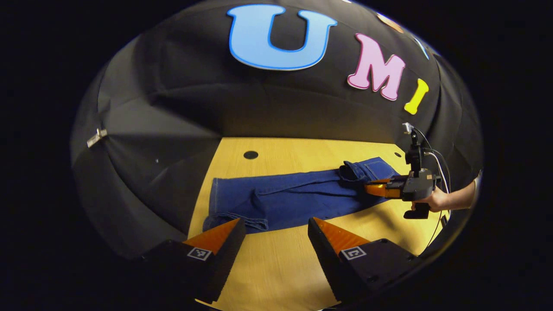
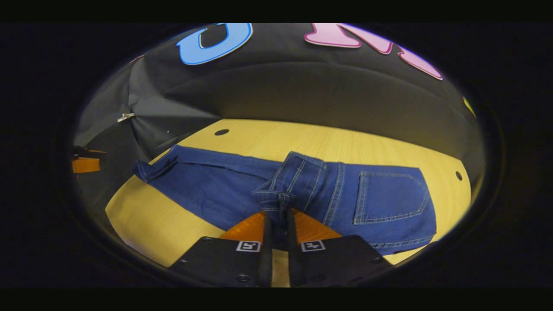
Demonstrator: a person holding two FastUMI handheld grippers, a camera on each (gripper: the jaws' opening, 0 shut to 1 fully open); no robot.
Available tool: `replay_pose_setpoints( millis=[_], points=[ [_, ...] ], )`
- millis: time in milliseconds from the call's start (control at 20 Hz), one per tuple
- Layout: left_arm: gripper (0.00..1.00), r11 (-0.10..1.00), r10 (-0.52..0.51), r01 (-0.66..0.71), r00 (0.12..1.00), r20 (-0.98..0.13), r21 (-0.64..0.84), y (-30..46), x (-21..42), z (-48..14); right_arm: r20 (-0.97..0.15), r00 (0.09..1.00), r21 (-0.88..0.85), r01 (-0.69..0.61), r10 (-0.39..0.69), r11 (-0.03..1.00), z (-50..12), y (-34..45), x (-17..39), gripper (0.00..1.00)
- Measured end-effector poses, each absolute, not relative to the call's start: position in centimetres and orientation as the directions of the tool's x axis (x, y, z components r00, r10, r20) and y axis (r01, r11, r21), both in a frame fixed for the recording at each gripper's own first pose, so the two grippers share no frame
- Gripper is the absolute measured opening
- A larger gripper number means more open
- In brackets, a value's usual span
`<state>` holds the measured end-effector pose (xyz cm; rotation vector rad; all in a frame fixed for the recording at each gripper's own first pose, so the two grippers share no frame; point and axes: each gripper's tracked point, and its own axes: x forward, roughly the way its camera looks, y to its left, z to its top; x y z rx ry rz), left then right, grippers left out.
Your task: Grasp the waist and the cuffs of the jeans and fold them to make the two legs overlap; first hold the waist and fold one-third of the jeans toward the cuffs, then hold the cuffs and fold the remaining one-third in the same direction to finish folding.
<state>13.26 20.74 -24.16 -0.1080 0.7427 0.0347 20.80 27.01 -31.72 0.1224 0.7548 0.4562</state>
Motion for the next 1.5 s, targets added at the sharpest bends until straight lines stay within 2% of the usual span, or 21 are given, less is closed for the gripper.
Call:
replay_pose_setpoints(
  millis=[50, 150, 200, 250, 300, 350, 400, 450, 550, 700, 800, 900, 1000, 1050, 1200, 1400, 1500],
  points=[
    [0.93, 0.989, -0.023, -0.085, 0.716, -0.697, -0.12, 20.9, 13.7, -25.1, -0.628, 0.636, 0.268, -0.363, 0.448, 0.892, -31.4, 27.2, 20.6, 0.21],
    [0.92, 0.981, -0.059, -0.1, 0.659, -0.75, -0.165, 20.7, 14.2, -27.6, -0.613, 0.624, 0.309, -0.375, 0.484, 0.874, -30.0, 27.7, 19.9, 0.27],
    [0.95, 0.983, -0.045, -0.112, 0.628, -0.777, -0.148, 21.4, 14.2, -28.9, -0.603, 0.62, 0.329, -0.381, 0.502, 0.864, -29.1, 27.7, 19.5, 0.43],
    [0.93, 0.984, -0.031, -0.12, 0.6, -0.799, -0.128, 22.1, 14.3, -30.0, -0.581, 0.635, 0.332, -0.387, 0.51, 0.86, -27.7, 27.5, 19.6, 0.56],
    [0.93, 0.985, -0.017, -0.13, 0.581, -0.813, -0.113, 23.0, 14.6, -30.9, -0.554, 0.649, 0.333, -0.402, 0.522, 0.853, -26.5, 27.2, 19.8, 0.48],
    [0.93, 0.985, -0.003, -0.138, 0.568, -0.823, -0.099, 23.8, 15.0, -31.6, -0.529, 0.663, 0.327, -0.415, 0.529, 0.849, -24.9, 26.9, 19.8, 0.56],
    [0.87, 0.986, 0.028, -0.15, 0.556, -0.831, -0.067, 24.8, 15.4, -32.1, -0.509, 0.676, 0.318, -0.428, 0.533, 0.846, -23.5, 26.3, 19.6, 0.56],
    [0.93, 0.987, 0.068, -0.162, 0.542, -0.837, -0.025, 26.2, 16.0, -32.7, -0.495, 0.684, 0.307, -0.438, 0.535, 0.845, -22.4, 25.7, 19.4, 0.56],
    [0.93, 0.974, 0.151, -0.223, 0.529, -0.835, 0.035, 29.3, 17.0, -33.0, -0.481, 0.691, 0.293, -0.453, 0.539, 0.842, -20.9, 24.2, 19.0, 0.56],
    [0.92, 0.943, 0.219, -0.329, 0.514, -0.83, 0.046, 32.1, 18.5, -33.1, -0.489, 0.698, 0.289, -0.436, 0.523, 0.853, -19.8, 21.8, 18.5, 0.56],
    [0.89, 0.929, 0.258, -0.359, 0.465, -0.847, 0.086, 33.8, 17.8, -33.7, -0.5, 0.702, 0.296, -0.412, 0.507, 0.862, -19.8, 20.5, 18.1, 0.56],
    [0.93, 0.914, 0.302, -0.382, 0.419, -0.856, 0.136, 35.2, 17.5, -34.9, -0.519, 0.701, 0.3, -0.388, 0.49, 0.872, -20.4, 19.2, 17.5, 0.56],
    [0.96, 0.916, 0.279, -0.382, 0.38, -0.882, 0.125, 34.8, 17.5, -36.6, -0.538, 0.694, 0.301, -0.372, 0.478, 0.878, -21.2, 18.4, 16.9, 0.56],
    [0.96, 0.921, 0.251, -0.371, 0.327, -0.911, 0.121, 34.6, 16.7, -37.7, -0.544, 0.695, 0.295, -0.366, 0.471, 0.882, -21.4, 18.1, 16.8, 0.56],
    [0.9, 0.932, 0.215, -0.351, 0.345, -0.914, 0.087, 34.4, 17.4, -37.6, -0.552, 0.699, 0.285, -0.355, 0.455, 0.89, -21.5, 17.4, 16.7, 0.56],
    [0.9, 0.945, 0.17, -0.323, 0.363, -0.916, 0.047, 33.5, 17.4, -38.2, -0.523, 0.72, 0.338, -0.316, 0.456, 0.887, -20.3, 17.4, 17.6, 0.56],
    [0.35, 0.949, 0.169, -0.314, 0.395, -0.903, 0.04, 32.1, 18.3, -37.8, -0.513, 0.733, 0.337, -0.306, 0.446, 0.89, -19.5, 16.6, 17.8, 0.56]
  ],
)
